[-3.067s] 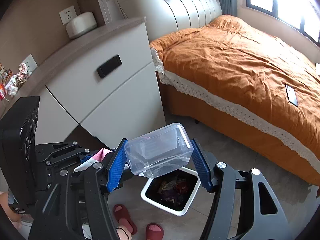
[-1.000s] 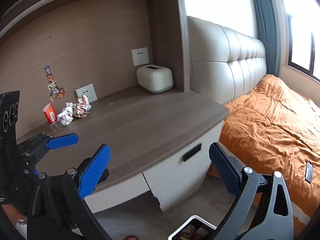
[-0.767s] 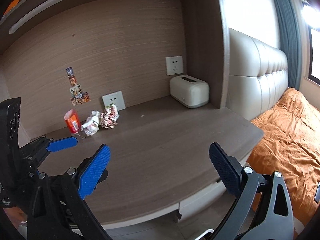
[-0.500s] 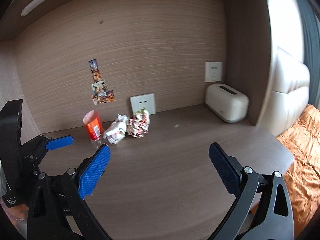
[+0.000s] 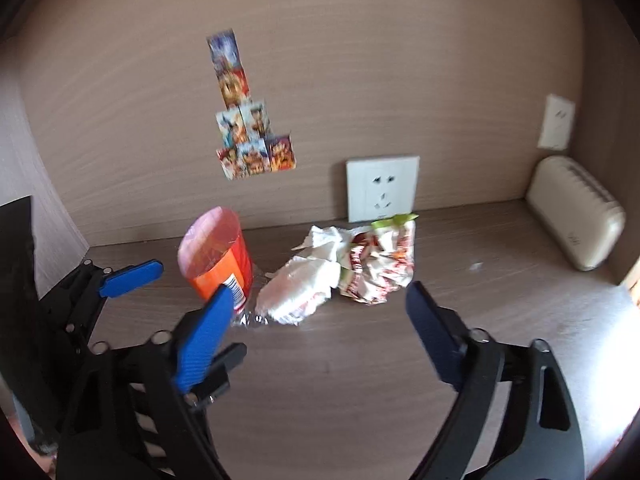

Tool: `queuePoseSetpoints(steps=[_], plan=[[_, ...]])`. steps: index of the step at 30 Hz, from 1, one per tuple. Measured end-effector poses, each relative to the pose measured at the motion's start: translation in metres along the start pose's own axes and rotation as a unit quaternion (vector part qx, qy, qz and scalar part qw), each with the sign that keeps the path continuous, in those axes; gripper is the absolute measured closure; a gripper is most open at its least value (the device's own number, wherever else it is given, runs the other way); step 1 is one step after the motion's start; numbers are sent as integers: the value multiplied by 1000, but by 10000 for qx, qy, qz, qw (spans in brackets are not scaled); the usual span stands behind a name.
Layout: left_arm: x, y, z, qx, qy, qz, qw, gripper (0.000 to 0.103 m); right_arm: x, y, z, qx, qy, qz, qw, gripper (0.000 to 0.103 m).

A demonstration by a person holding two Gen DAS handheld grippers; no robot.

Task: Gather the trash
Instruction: 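Grasp the orange chip cup with the left tool while the right tool grasps the white tissue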

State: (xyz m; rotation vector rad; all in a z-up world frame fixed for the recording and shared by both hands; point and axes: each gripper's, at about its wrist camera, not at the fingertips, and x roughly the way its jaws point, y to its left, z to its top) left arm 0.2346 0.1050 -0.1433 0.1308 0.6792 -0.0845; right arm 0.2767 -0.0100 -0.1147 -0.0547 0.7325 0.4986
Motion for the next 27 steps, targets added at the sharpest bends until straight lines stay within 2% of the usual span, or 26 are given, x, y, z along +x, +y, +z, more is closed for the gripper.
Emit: queuePoseSetpoints(steps=[2, 6, 7, 8, 9, 10, 11, 12, 14, 17, 27], plan=[[8, 6, 0, -11, 16, -101, 9999, 5, 16, -1, 2, 91, 137, -24, 9999, 25], [21, 14, 1, -33, 65, -170, 9998, 6, 41, -3, 3, 188, 420, 44, 9989, 48], [23, 16, 2, -66, 72, -185, 9998, 11, 44, -3, 3, 189, 475, 83, 9987, 53], [24, 18, 2, -88, 61, -195, 9998, 16, 45, -3, 3, 214, 463, 135, 9986, 63], [26, 20, 2, -114, 72, -227, 9997, 25, 46, -2, 4, 209, 437, 153, 9987, 75], [29, 23, 3, -169, 119, -323, 9993, 35, 46, -1, 4, 176, 421, 166, 9988, 82], [31, 26, 3, -215, 147, -402, 9989, 43, 45, 0, 4, 133, 413, 177, 9989, 95], [34, 28, 4, -269, 181, -485, 9983, 49, 43, 1, 4, 95, 366, 172, 9991, 95], [35, 30, 4, -329, 180, -527, 9979, 50, 40, 1, 4, 77, 333, 226, 9992, 97], [33, 30, 6, -389, 116, -369, 9985, 50, 32, 0, 6, 91, 193, 257, 9994, 98], [-13, 26, 26, -483, -197, -334, 9981, 50, -56, -16, 44, 219, -927, 267, 9951, 98]])
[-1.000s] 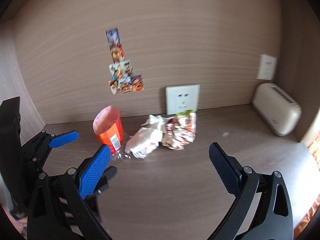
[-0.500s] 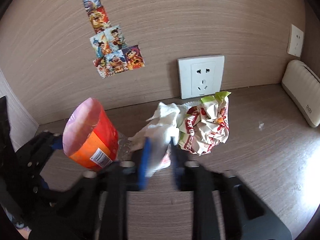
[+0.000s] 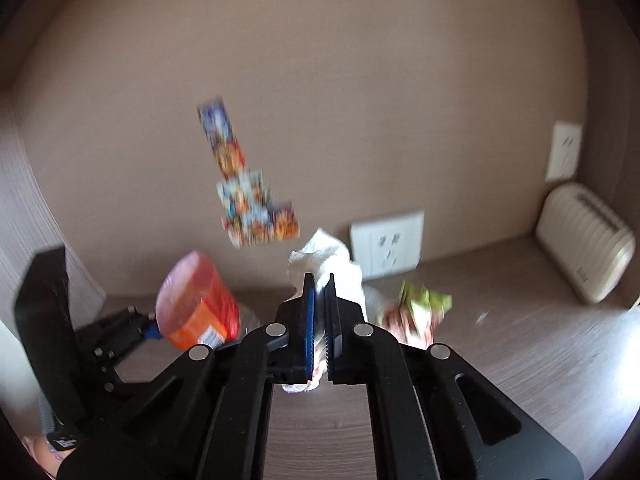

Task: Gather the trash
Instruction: 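Grasp the orange chip cup with the left tool while the right tool grasps the white tissue, then carry the chip cup and tissue over the bin and open both tools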

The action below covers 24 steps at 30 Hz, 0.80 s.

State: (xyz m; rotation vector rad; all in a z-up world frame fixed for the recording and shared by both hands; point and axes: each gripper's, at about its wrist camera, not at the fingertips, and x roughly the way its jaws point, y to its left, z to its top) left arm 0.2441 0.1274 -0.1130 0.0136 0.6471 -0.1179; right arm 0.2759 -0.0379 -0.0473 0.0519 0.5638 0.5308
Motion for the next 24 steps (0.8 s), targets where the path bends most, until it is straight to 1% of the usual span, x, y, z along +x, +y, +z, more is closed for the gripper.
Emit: queuePoseSetpoints(steps=[2, 6, 11, 18, 24], plan=[[-13, -9, 4, 57, -98, -43, 9999, 50, -21, -4, 7, 55, -190, -23, 9998, 98], [-35, -35, 8, 187, -236, -195, 9994, 50, -65, -16, 14, 140, -542, -219, 9982, 98], [-57, -79, 5, 429, -312, -468, 9975, 50, -115, -34, 4, 287, -733, -498, 9956, 98], [-81, -155, -11, 854, -312, -1063, 9902, 50, -194, -54, -33, 495, -861, -1033, 9897, 98], [-106, -218, -31, 1191, -245, -1637, 9790, 50, -257, -77, -76, 778, -862, -1565, 9808, 98]])
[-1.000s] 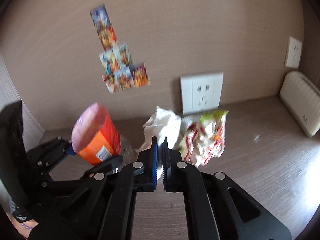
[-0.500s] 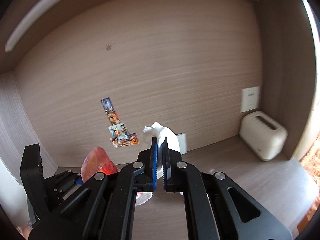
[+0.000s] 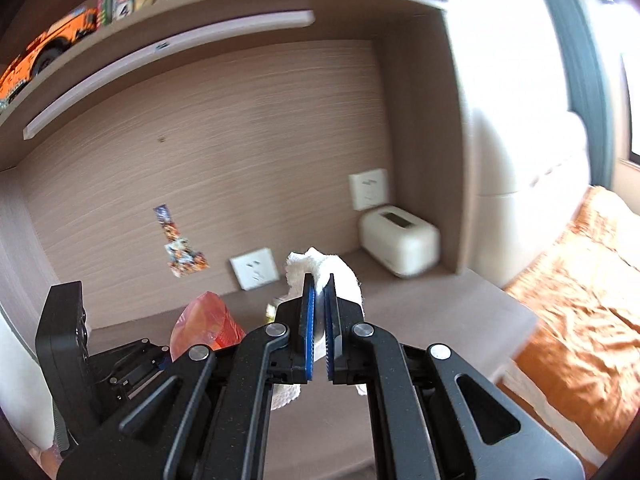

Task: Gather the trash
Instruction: 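Carry the chip cup and tissue over the bin and open both tools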

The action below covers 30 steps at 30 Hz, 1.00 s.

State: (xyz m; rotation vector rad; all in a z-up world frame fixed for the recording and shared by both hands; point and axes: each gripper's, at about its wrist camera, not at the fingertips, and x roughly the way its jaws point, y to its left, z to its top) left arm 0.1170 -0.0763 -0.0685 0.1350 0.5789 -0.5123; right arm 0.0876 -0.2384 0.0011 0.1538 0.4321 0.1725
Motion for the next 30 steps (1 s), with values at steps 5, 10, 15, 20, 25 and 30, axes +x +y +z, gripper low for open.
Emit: queuePoseSetpoints(steps=[5, 10, 15, 20, 25, 30], plan=[[5, -58, -9, 267, 137, -482, 9984, 50, -40, -38, -26, 231, 93, -455, 9987, 98], [13, -109, -24, 525, 332, -902, 9940, 50, -76, -74, -56, 491, 196, -835, 9951, 98], [27, -149, -41, 770, 551, -1229, 9879, 50, -98, -103, -90, 764, 395, -1154, 9896, 98], [48, -178, -67, 1011, 843, -1528, 9795, 50, -101, -125, -130, 988, 687, -1403, 9828, 98], [75, -201, -102, 1212, 1167, -1802, 9691, 50, -94, -144, -181, 1184, 1047, -1598, 9744, 98], [102, -219, -136, 1364, 1403, -1948, 9611, 50, -76, -160, -235, 1299, 1484, -1797, 9638, 98]])
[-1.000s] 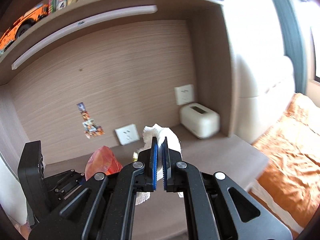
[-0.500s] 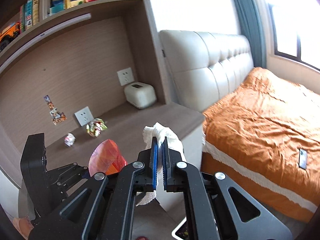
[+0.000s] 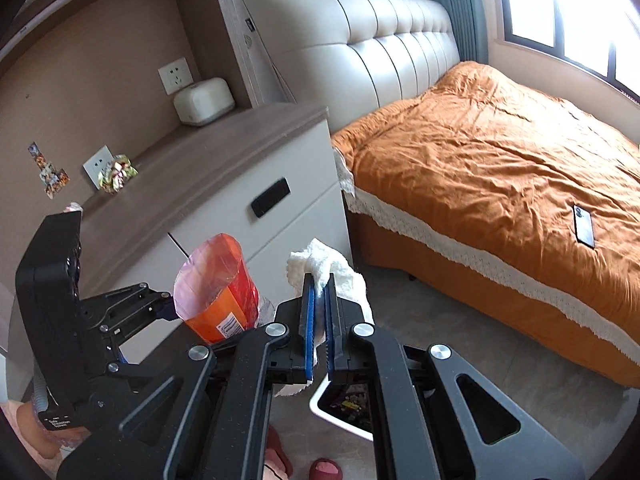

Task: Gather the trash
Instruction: 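Carry the chip cup and tissue over the bin and open both tools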

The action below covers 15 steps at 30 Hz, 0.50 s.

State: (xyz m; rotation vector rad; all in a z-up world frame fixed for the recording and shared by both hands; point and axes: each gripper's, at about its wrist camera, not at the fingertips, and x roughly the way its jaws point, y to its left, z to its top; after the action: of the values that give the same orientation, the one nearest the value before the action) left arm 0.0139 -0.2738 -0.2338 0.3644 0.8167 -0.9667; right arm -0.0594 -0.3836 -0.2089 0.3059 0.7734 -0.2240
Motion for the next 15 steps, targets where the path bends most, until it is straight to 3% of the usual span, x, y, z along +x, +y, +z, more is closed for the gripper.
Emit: queuePoseSetpoints(steps=[10, 15], plan=[[97, 0, -58, 121, 407, -257, 9988, 50, 95, -22, -78, -82, 935, -315, 9951, 98], [140, 4, -83, 124, 520, -357, 9979, 50, 134, -28, -109, -220, 1155, -440, 9921, 98]])
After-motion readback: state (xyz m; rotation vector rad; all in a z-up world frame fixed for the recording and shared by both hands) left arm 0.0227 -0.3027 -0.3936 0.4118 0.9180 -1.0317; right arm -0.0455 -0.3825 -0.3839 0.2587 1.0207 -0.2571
